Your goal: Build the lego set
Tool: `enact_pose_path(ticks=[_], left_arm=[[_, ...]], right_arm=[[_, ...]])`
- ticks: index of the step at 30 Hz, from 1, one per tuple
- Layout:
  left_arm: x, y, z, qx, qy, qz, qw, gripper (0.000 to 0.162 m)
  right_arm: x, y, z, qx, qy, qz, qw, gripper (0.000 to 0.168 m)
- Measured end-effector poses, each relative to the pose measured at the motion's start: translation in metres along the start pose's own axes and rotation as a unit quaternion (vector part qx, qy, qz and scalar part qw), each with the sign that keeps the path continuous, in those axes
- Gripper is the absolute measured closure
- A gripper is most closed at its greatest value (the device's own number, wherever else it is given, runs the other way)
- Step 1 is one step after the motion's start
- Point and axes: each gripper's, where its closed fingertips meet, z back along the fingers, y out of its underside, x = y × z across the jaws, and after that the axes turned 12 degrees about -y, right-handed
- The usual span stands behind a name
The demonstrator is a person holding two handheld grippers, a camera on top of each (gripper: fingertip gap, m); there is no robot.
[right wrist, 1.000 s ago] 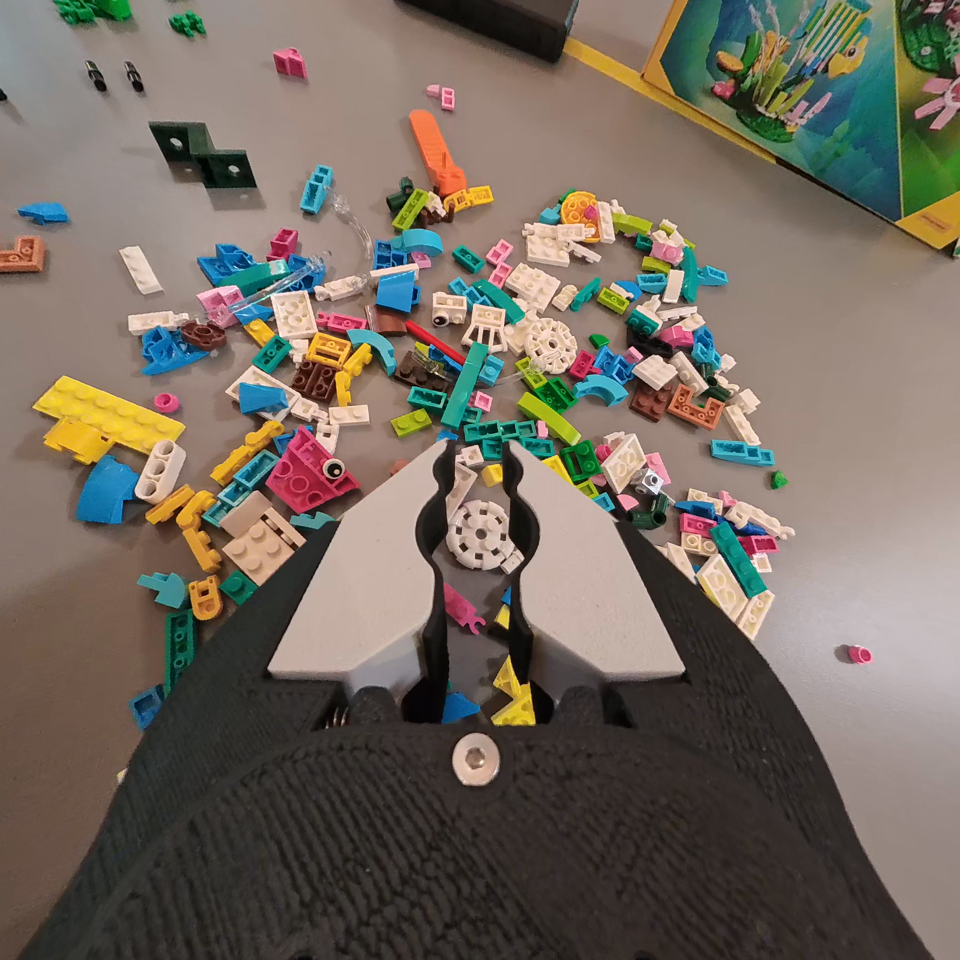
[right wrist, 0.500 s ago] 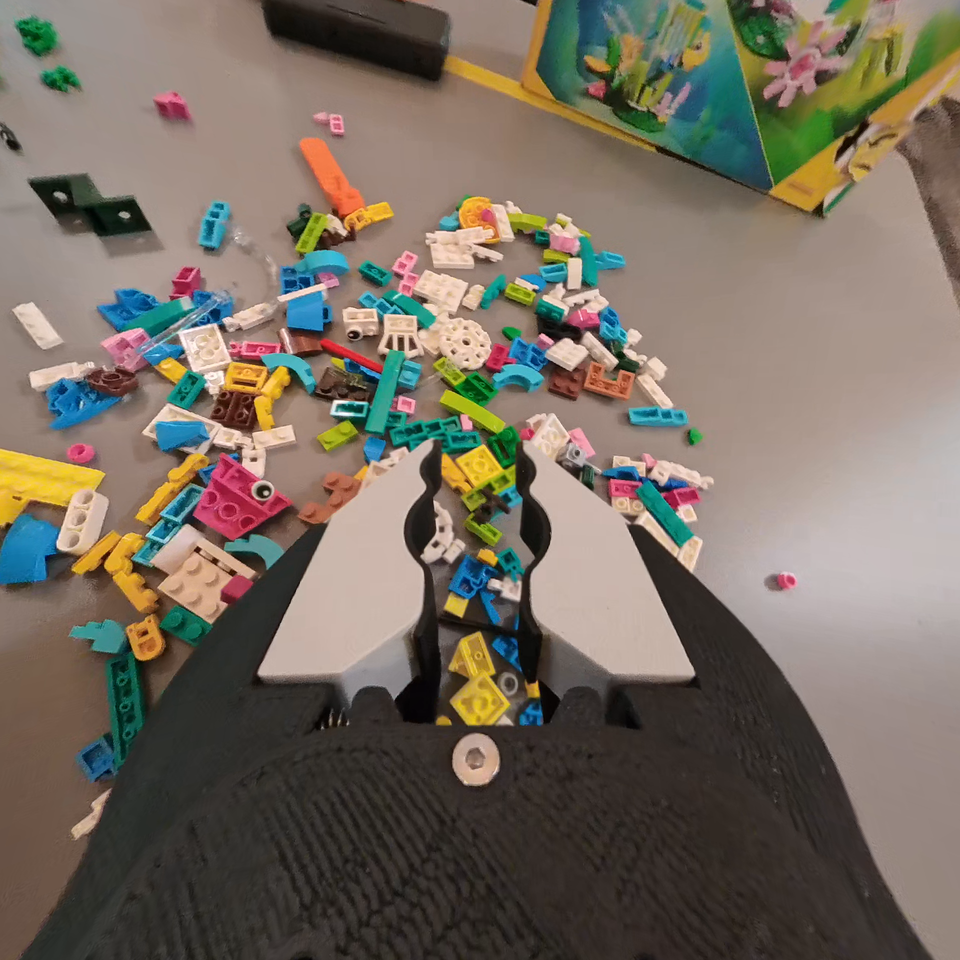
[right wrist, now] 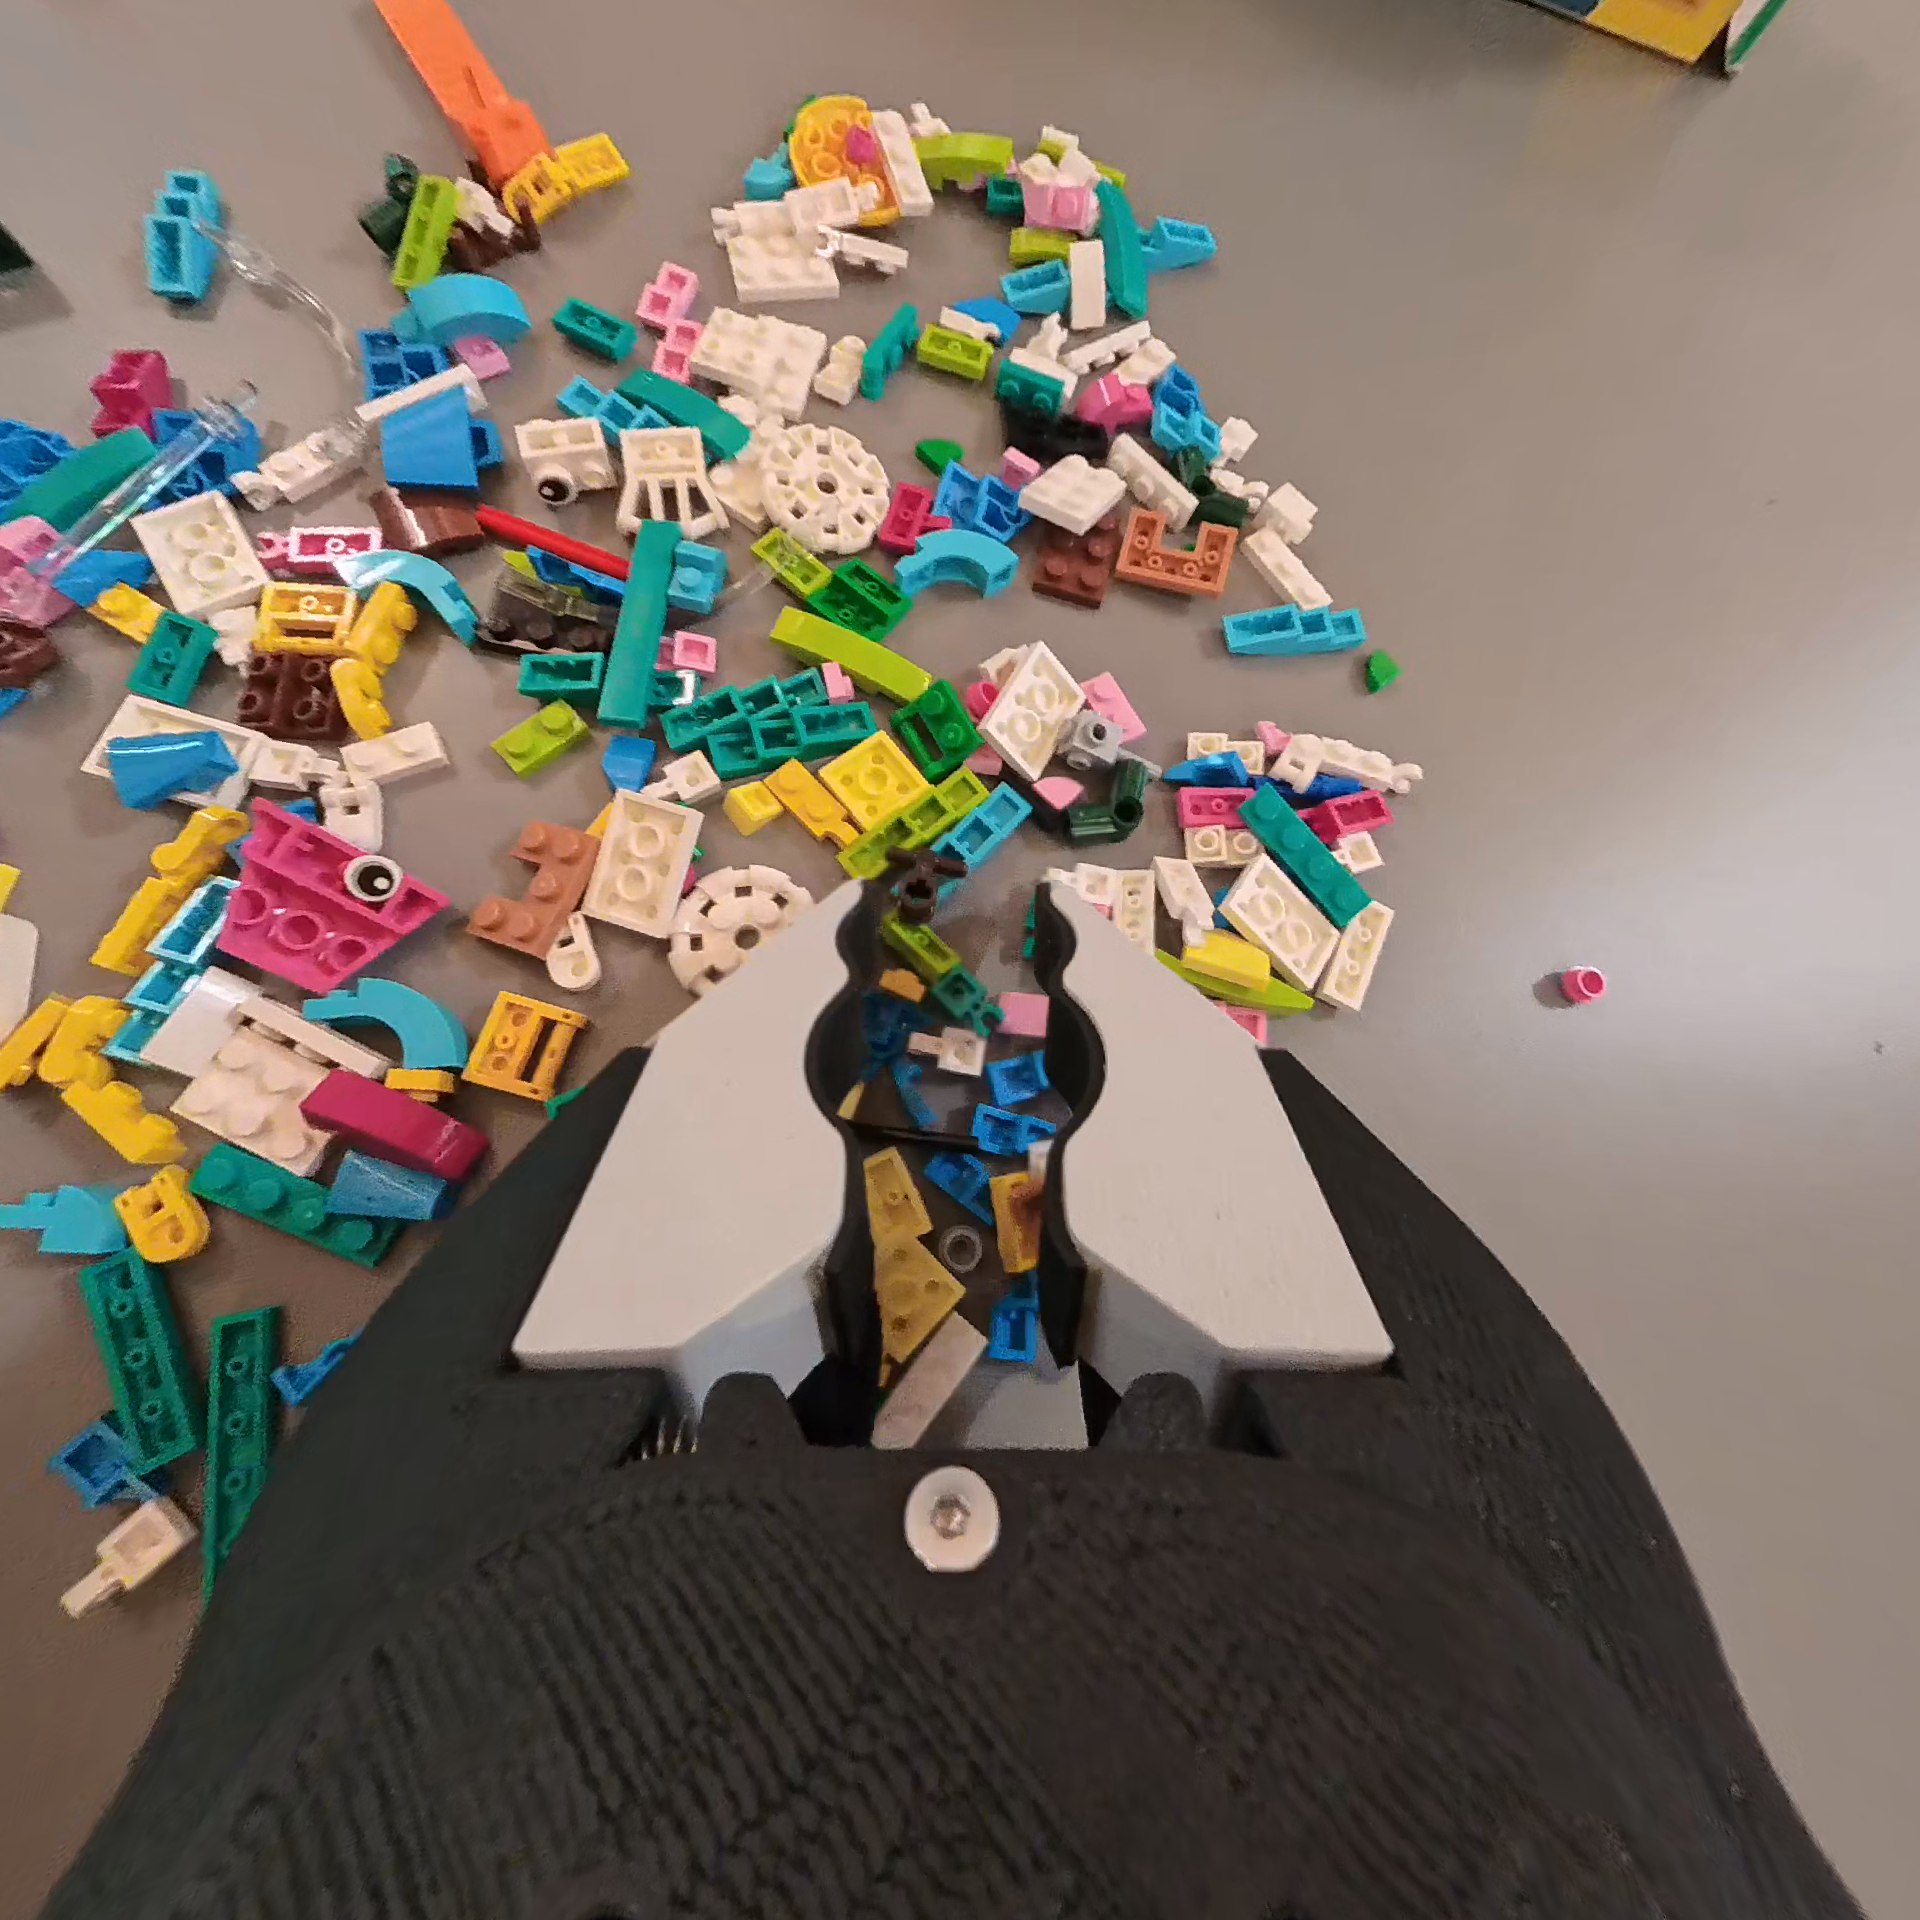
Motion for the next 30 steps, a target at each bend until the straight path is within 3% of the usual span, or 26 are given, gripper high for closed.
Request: enact_pose_path(ticks=[15,22,30], left_arm=[[-0.002,0.002,-0.001,0.005,0.002,-0.008,1.000,0.123],[-0.002,0.002,-0.001,0.006,0.002,-0.009,1.000,0.123],[-0.002,0.002,-0.001,0.006,0.002,-0.008,1.000,0.123]], right_arm=[[-0.032,0.009,0.042,0.024,0.064,-0.002,0.998,0.144],[-0.014,0.022,0.035,0.059,0.007,0.000,0.998,0.145],[-0.028,0.032,0.037,0.093,0.055,0.018,0.994,0.148]])
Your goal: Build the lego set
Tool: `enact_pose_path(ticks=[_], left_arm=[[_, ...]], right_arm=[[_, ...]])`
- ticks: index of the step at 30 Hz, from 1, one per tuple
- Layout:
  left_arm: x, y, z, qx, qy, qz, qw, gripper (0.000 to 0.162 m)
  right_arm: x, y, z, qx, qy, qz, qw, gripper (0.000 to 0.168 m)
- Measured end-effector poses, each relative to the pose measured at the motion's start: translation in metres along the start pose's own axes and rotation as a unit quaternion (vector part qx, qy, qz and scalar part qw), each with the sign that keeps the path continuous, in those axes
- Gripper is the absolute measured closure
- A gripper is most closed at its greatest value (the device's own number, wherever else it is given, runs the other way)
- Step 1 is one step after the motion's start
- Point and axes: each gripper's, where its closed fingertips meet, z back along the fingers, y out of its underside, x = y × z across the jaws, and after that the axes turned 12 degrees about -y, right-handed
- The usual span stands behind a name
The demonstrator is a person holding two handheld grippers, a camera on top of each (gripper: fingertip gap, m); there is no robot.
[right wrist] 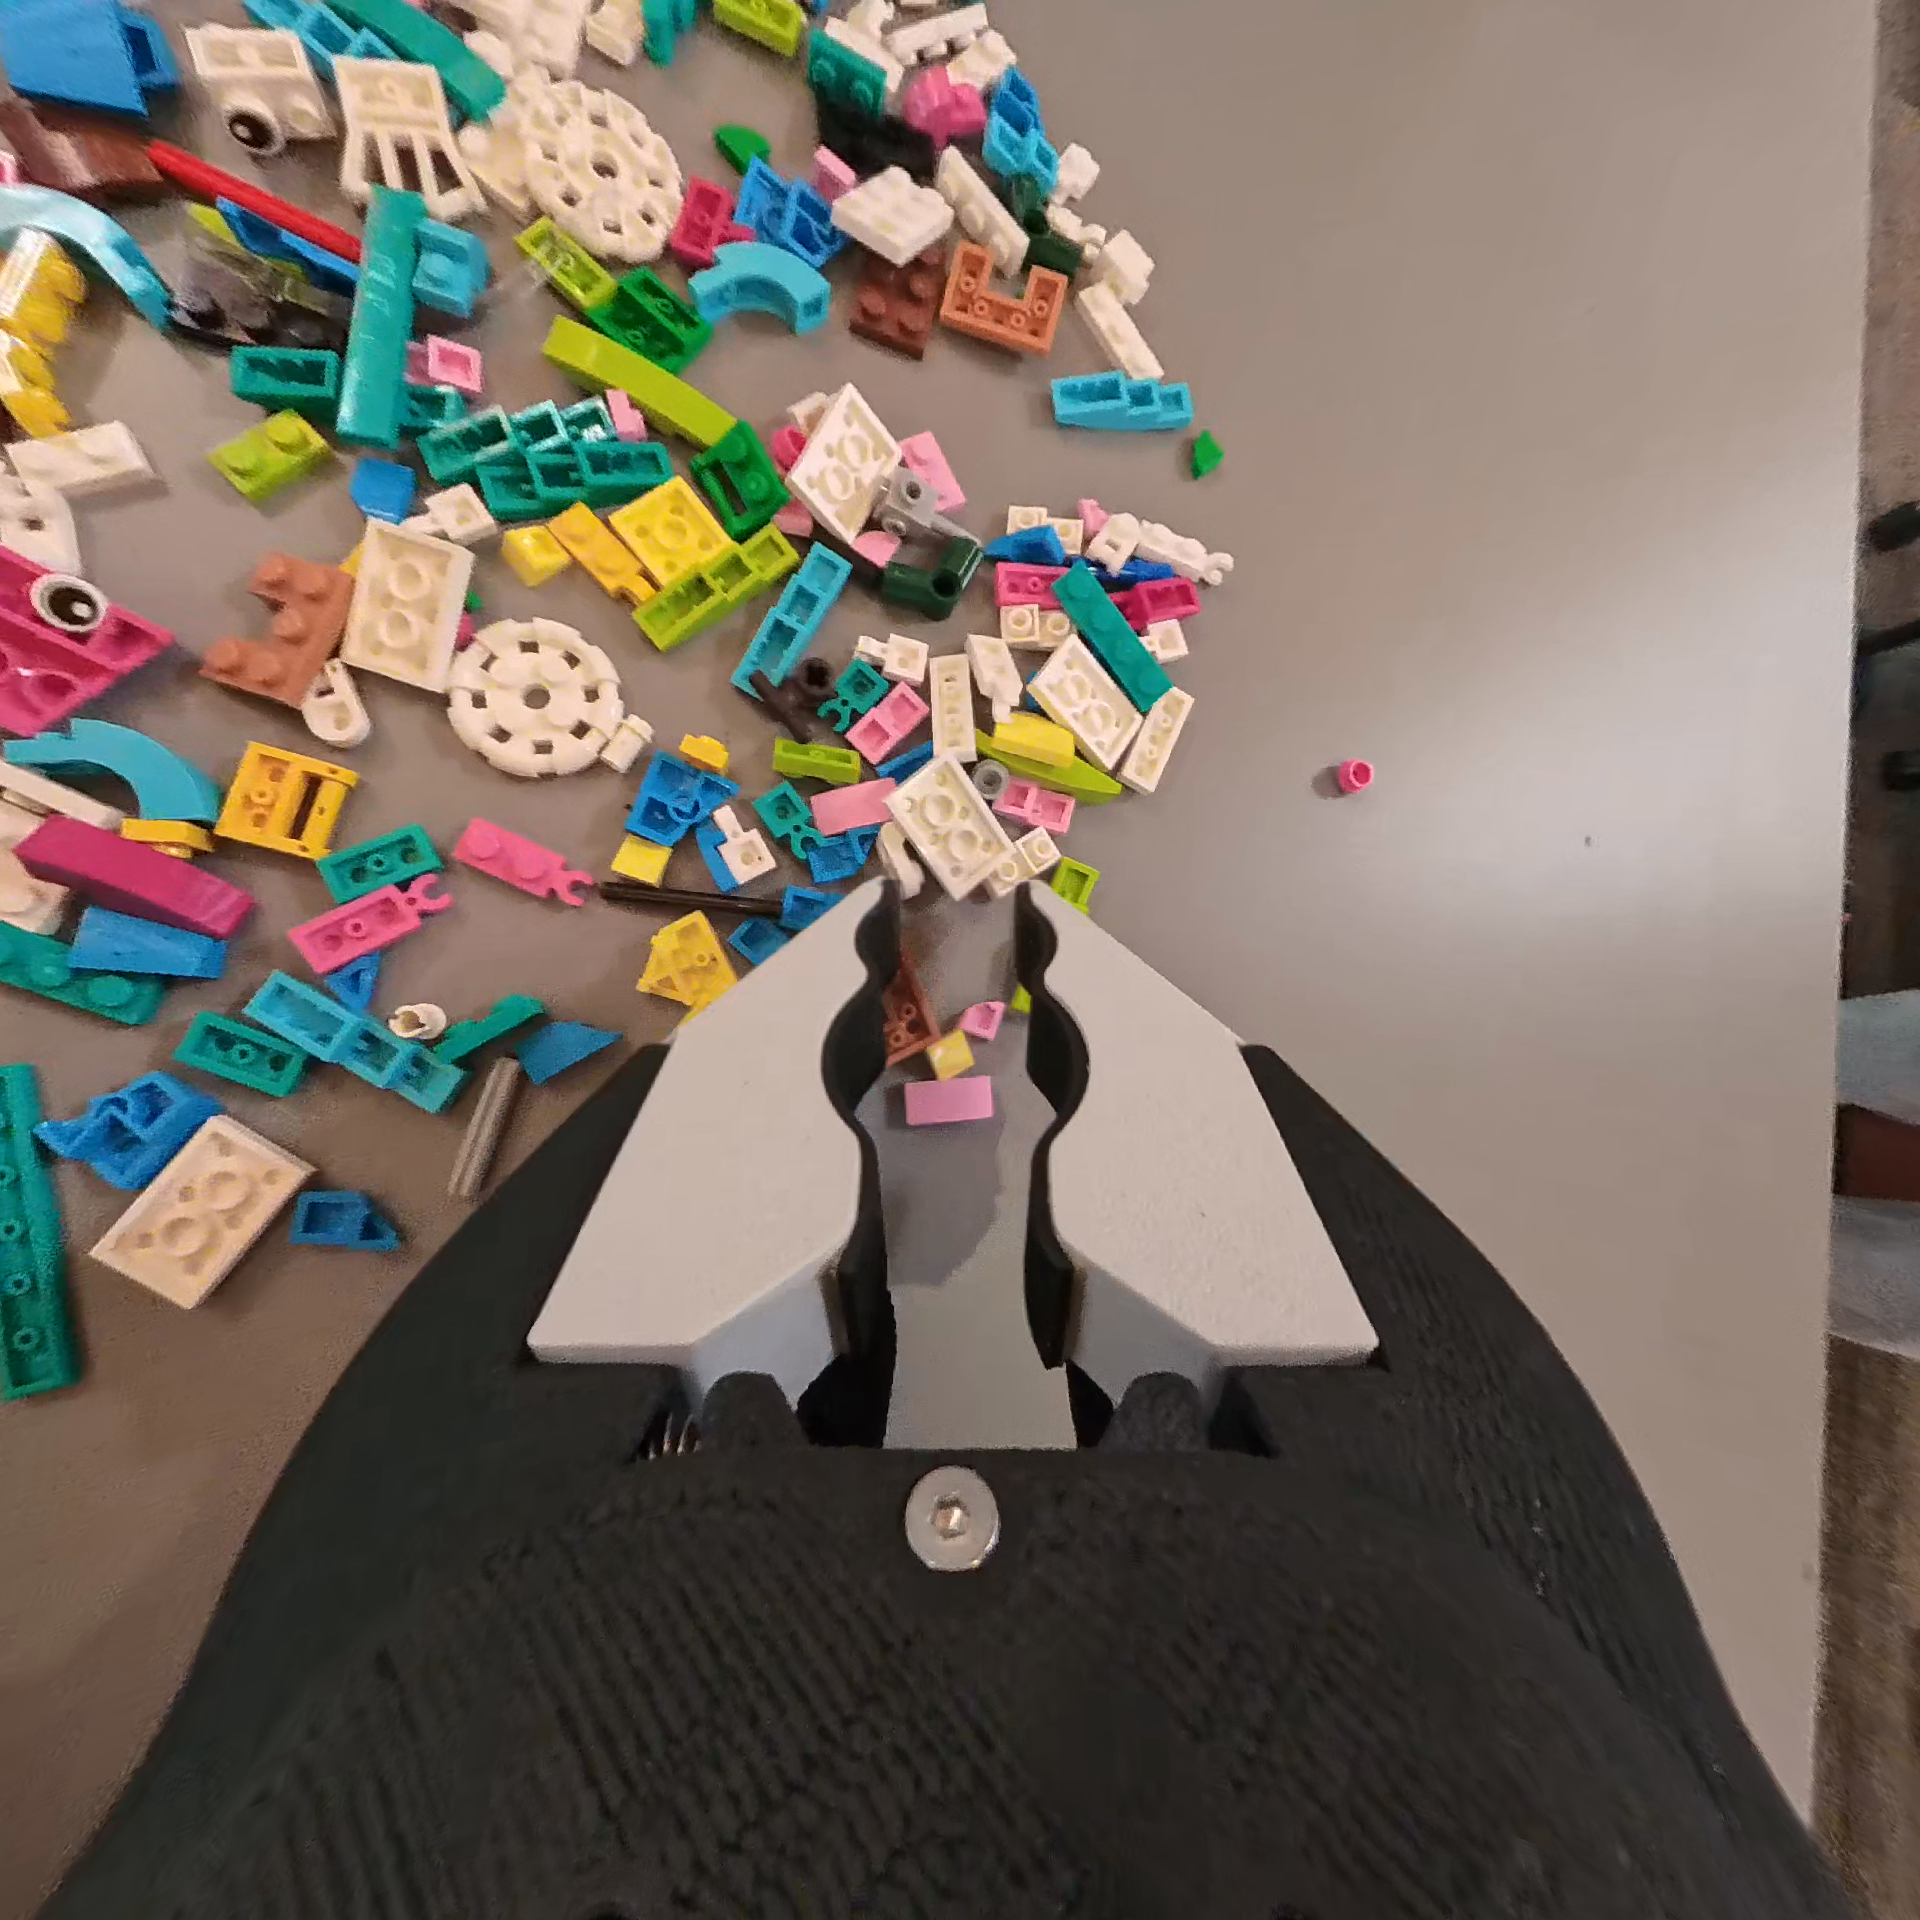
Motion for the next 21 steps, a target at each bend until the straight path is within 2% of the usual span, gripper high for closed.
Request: enact_pose_path(ticks=[9,21], left_arm=[[0.002,0.000,0.000,0.000,-0.006,0.002,1.000,0.122],[0.001,0.000,-0.001,0.002,-0.005,0.000,1.000,0.122]], right_arm=[[0.021,-0.036,0.013,-0.078,-0.039,0.013,0.996,0.148],[0.042,-0.054,0.019,-0.100,-0.074,0.038,0.991,0.148]])
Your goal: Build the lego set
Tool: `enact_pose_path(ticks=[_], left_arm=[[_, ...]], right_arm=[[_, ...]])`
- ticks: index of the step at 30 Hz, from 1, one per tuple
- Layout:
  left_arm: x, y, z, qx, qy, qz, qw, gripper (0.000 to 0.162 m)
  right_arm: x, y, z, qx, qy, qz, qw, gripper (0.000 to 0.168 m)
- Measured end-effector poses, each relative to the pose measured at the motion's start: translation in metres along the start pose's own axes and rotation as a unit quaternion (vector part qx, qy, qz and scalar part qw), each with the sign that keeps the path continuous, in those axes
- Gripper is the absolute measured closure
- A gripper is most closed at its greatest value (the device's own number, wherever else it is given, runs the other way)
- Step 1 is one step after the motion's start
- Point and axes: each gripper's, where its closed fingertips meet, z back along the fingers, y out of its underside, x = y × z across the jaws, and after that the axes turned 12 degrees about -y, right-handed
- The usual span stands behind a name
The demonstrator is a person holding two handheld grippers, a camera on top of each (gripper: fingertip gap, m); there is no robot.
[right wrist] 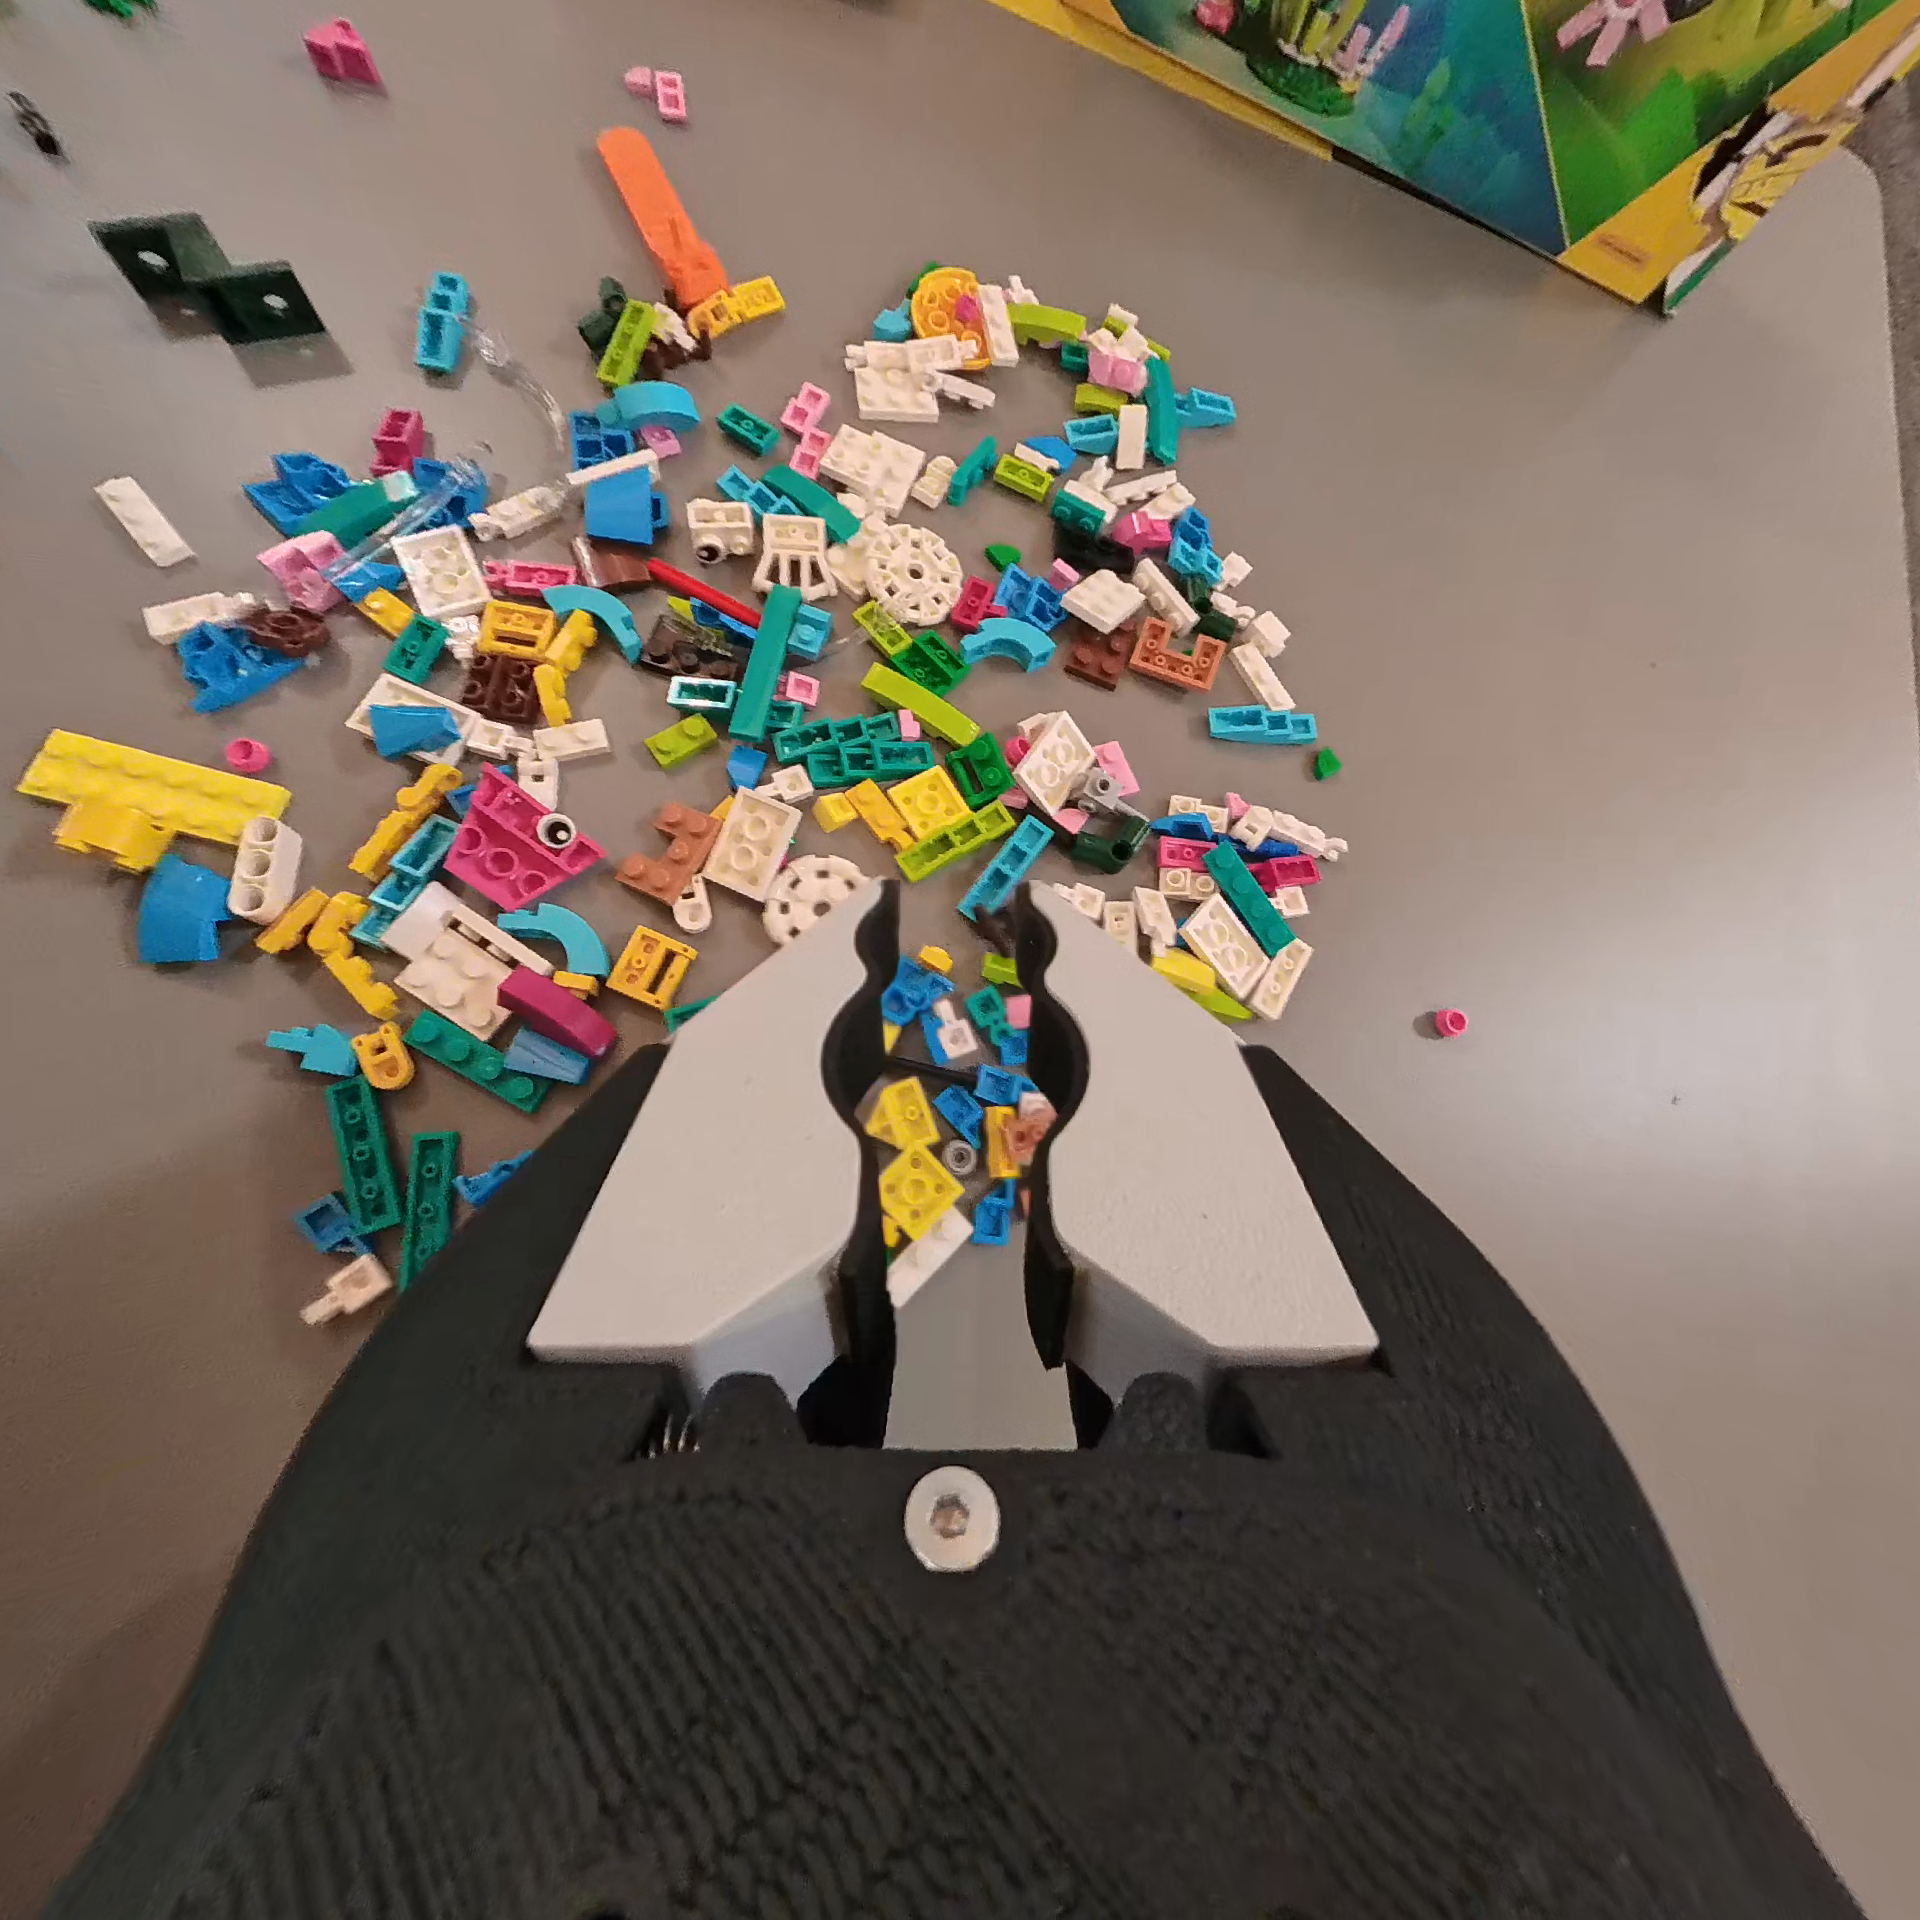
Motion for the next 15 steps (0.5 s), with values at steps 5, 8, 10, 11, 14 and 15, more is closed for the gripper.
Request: enact_pose_path(ticks=[5,8,10,11,14,15], left_arm=[[0.000,0.000,0.000,0.000,0.000,0.001,1.000,0.122],[0.000,0.000,0.000,0.001,0.000,0.001,1.000,0.122],[0.000,0.000,0.000,0.000,0.001,0.001,1.000,0.122],[0.000,0.000,0.000,0.001,0.001,0.001,1.000,0.122],[0.000,0.000,0.000,0.001,0.001,0.001,1.000,0.122],[0.000,0.000,0.000,0.001,0.001,0.001,1.000,0.122]], right_arm=[[0.024,-0.004,-0.006,-0.004,-0.063,0.021,0.998,0.147],[0.024,0.002,-0.008,0.021,-0.056,0.035,0.998,0.149],[0.023,0.003,-0.008,0.023,-0.052,0.037,0.998,0.149],[0.022,0.002,-0.007,0.020,-0.051,0.035,0.998,0.149],[0.018,0.002,-0.005,0.016,-0.042,0.032,0.998,0.149],[0.016,0.001,-0.004,0.015,-0.036,0.034,0.999,0.149]])
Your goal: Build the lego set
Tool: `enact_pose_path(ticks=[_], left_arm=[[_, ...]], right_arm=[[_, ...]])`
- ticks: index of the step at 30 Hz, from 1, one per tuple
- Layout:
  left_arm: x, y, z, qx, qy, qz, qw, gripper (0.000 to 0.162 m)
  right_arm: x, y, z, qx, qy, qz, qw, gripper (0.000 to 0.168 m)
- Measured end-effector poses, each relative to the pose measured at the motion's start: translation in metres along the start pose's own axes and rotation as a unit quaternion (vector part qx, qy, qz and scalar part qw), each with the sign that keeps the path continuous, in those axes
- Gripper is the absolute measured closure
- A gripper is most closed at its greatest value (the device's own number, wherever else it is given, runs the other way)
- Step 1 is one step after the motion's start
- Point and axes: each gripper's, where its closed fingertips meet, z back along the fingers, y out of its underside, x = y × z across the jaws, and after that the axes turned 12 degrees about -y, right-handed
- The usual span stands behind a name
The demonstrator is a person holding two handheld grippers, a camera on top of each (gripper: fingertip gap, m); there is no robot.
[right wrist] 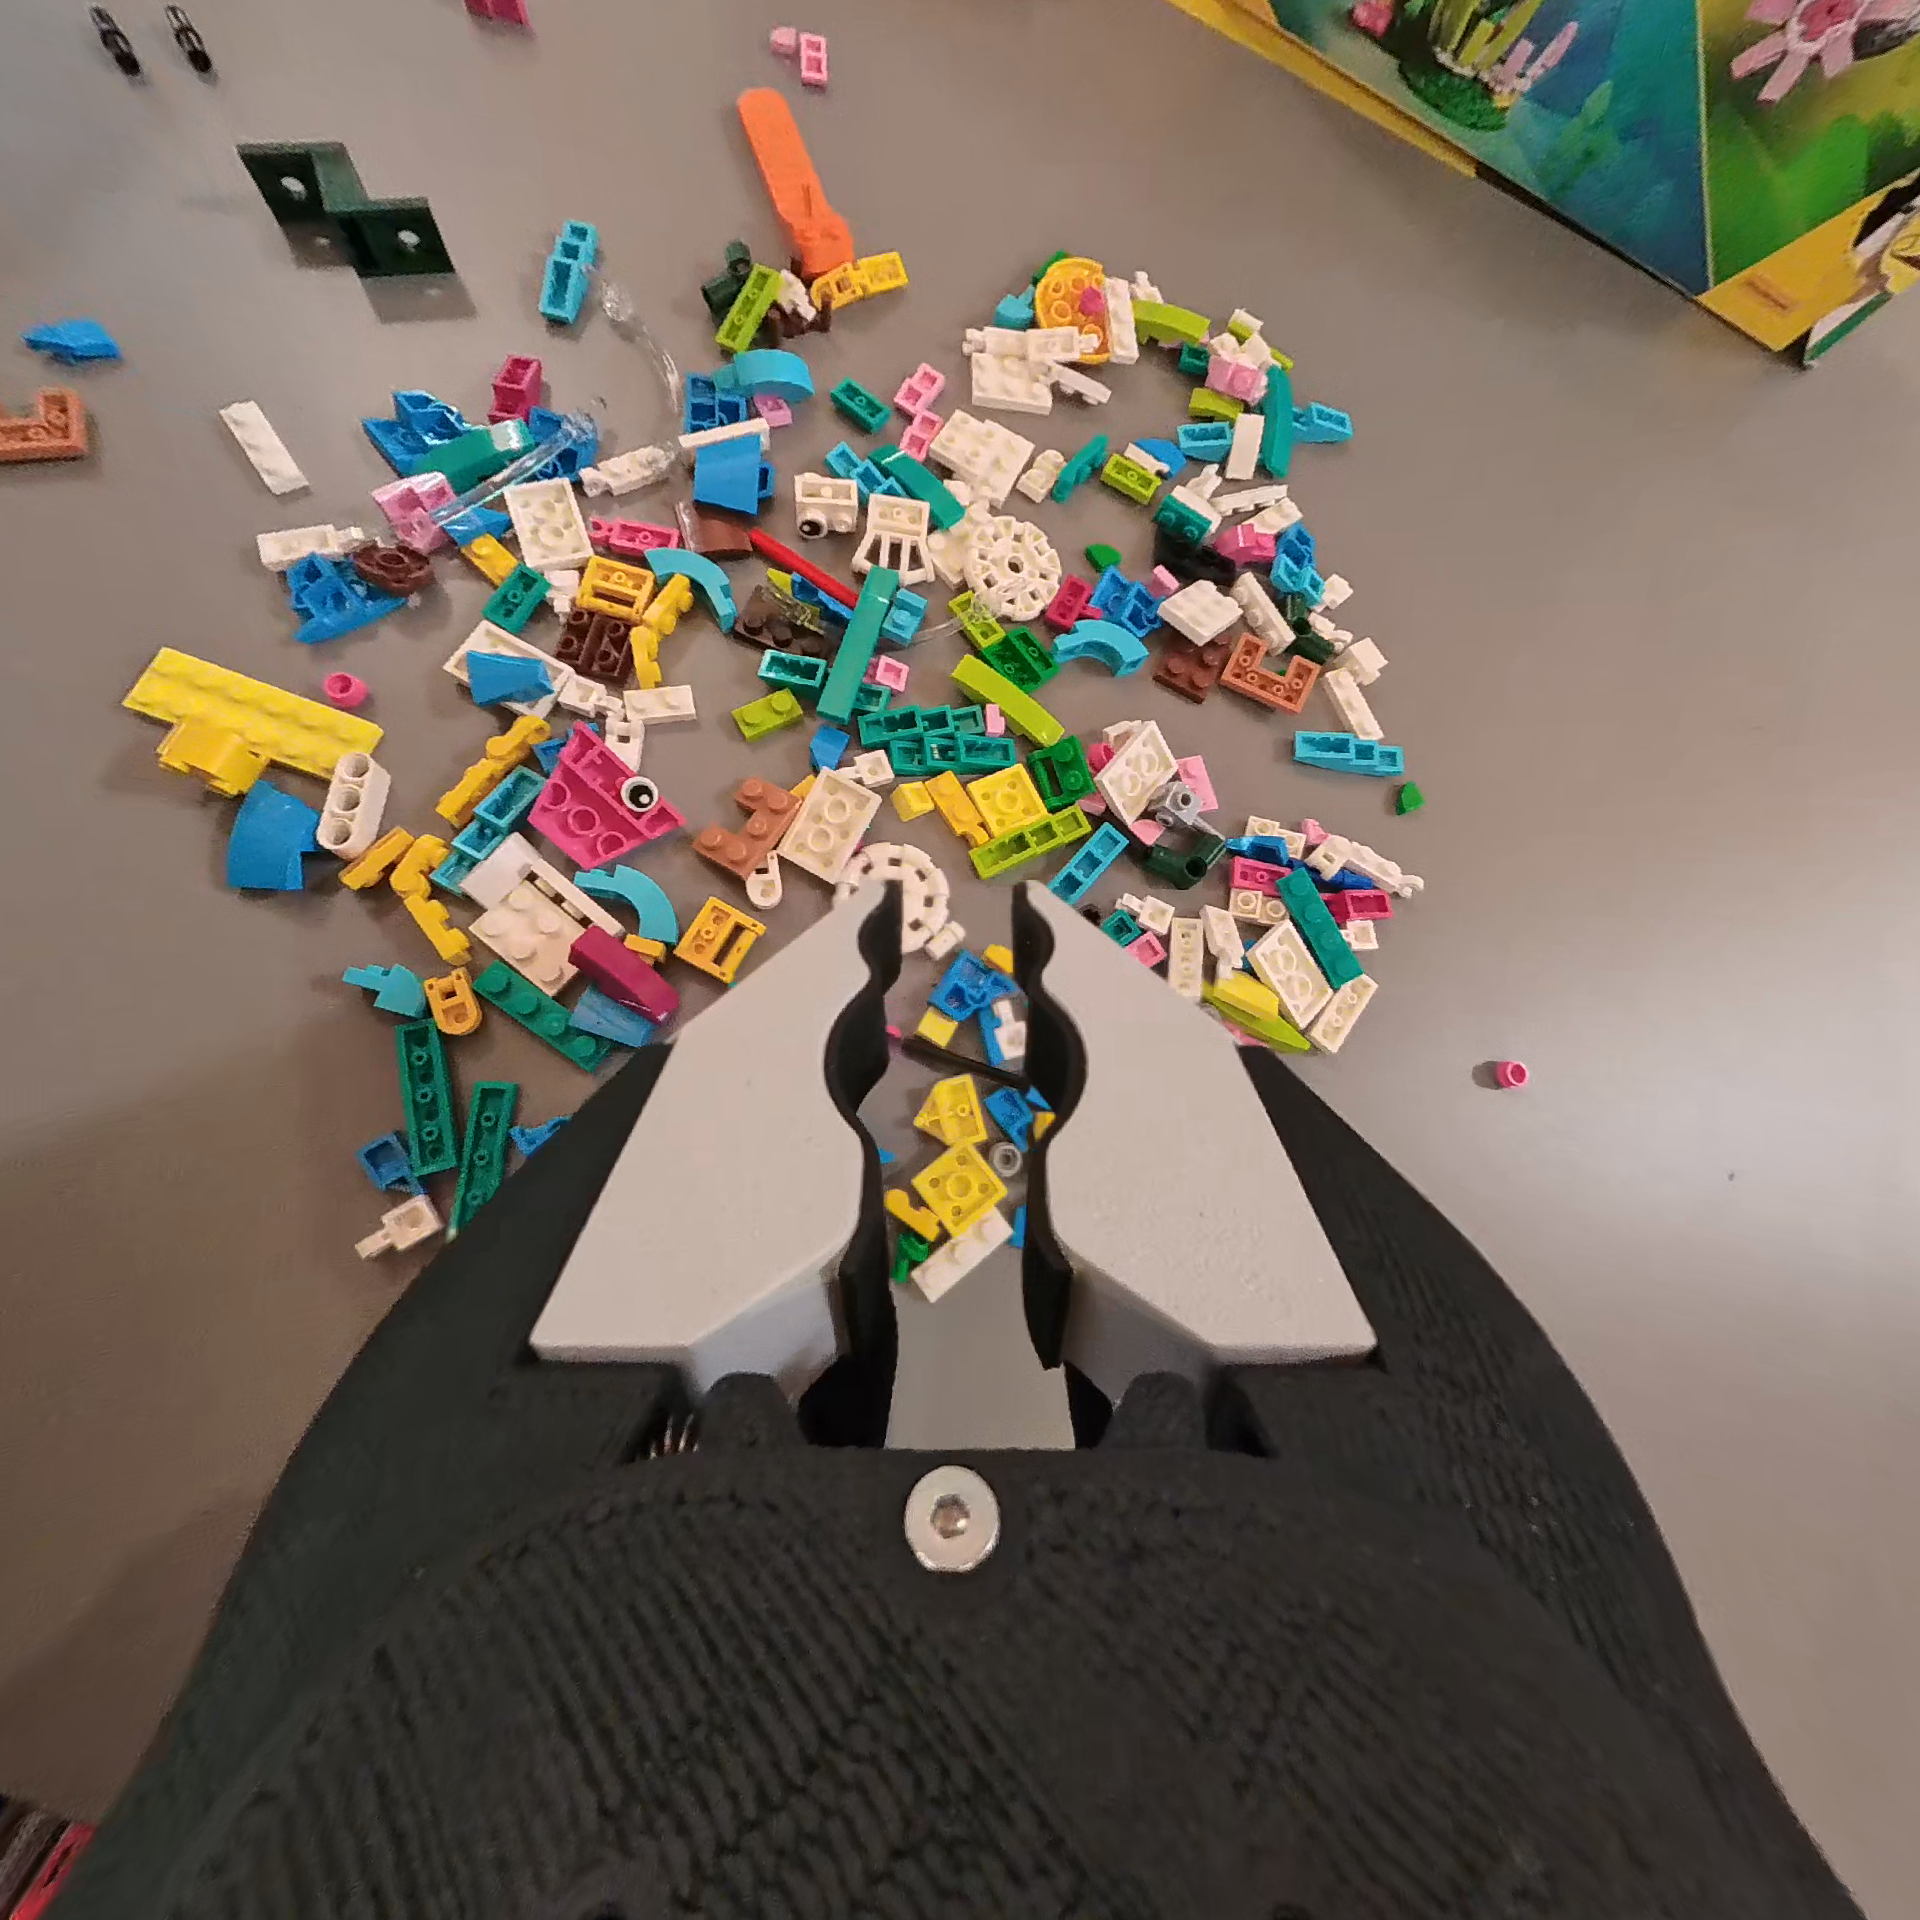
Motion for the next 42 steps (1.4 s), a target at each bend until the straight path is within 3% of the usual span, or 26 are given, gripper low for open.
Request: enact_pose_path(ticks=[15,33,42], left_arm=[[0.001,0.000,0.000,-0.001,-0.002,0.000,1.000,0.122],[0.000,0.000,0.000,0.000,0.000,-0.002,1.000,0.122],[0.000,0.000,0.000,0.000,0.001,-0.002,1.000,0.123]], right_arm=[[-0.044,-0.014,0.026,-0.045,0.160,0.041,0.985,0.158],[-0.070,-0.006,0.044,-0.067,0.228,-0.012,0.971,0.167],[-0.070,0.002,0.036,-0.057,0.215,-0.023,0.975,0.168]])
